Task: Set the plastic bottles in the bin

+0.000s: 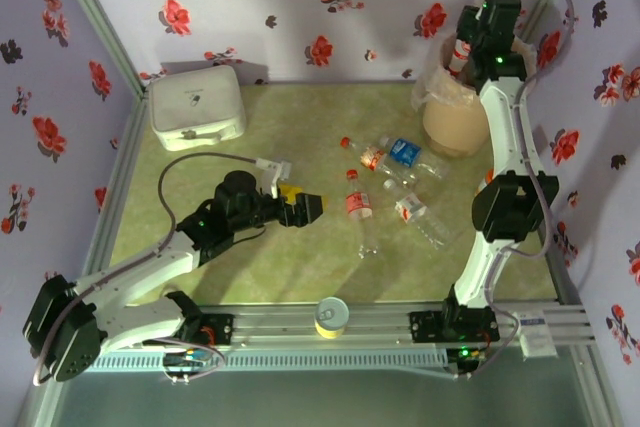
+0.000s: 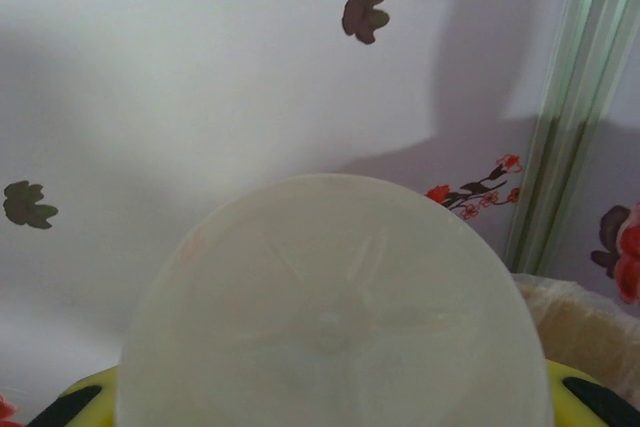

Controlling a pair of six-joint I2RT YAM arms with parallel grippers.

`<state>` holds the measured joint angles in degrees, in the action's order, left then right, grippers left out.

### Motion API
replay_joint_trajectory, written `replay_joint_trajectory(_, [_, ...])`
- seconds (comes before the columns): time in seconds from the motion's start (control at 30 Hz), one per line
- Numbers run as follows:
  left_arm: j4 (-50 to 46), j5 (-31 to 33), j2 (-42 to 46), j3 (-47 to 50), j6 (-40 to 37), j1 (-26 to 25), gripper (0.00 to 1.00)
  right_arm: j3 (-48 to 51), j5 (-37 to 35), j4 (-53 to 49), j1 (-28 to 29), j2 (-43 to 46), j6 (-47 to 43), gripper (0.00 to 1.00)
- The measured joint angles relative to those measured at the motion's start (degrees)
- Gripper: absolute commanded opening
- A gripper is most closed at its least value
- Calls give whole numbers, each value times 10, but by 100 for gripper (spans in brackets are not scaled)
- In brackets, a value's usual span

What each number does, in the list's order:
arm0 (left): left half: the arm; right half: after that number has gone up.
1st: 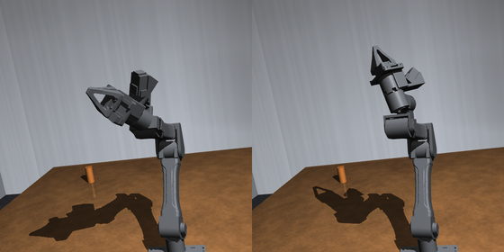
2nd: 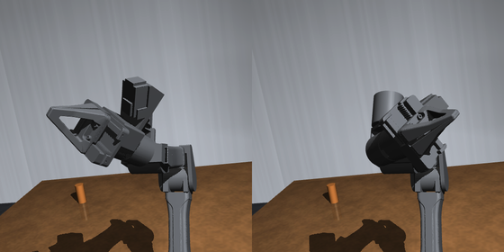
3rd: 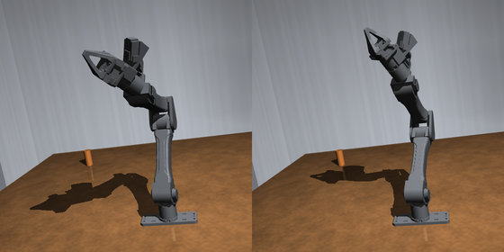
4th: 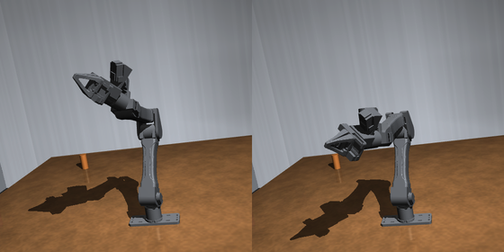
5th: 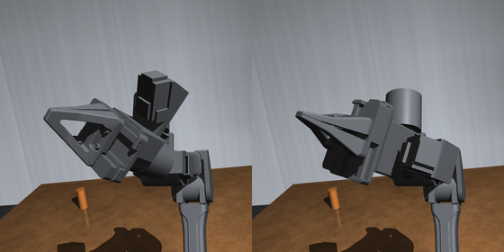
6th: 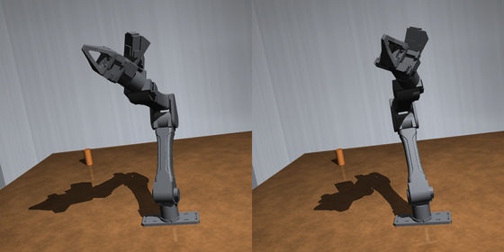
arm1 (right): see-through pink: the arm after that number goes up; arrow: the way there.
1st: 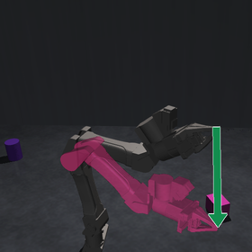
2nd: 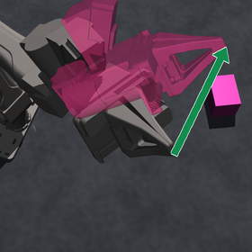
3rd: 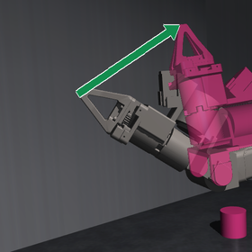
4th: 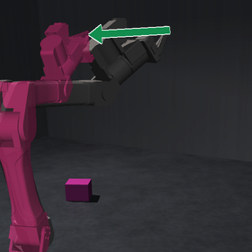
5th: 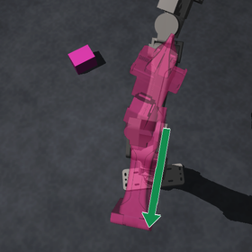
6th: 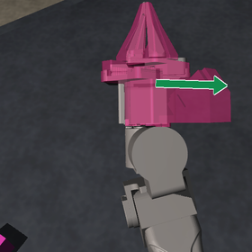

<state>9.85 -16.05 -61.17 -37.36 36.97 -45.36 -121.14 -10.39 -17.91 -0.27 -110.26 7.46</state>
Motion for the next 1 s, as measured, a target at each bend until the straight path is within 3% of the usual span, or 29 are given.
replay_joint_trajectory(0.37, [0, 0, 0, 0, 2, 0, 100, -46, -49, -23, -7, 0, -45, 36])
replay_joint_trajectory(0.53, [0, 0, 0, 0, 2, 0, 99, -1, -42, -37, -7, 0, -43, 36])
replay_joint_trajectory(1.0, [4, 2, 1, 12, 5, 0, 100, 128, -17, 84, -10, 53, -24, 35])
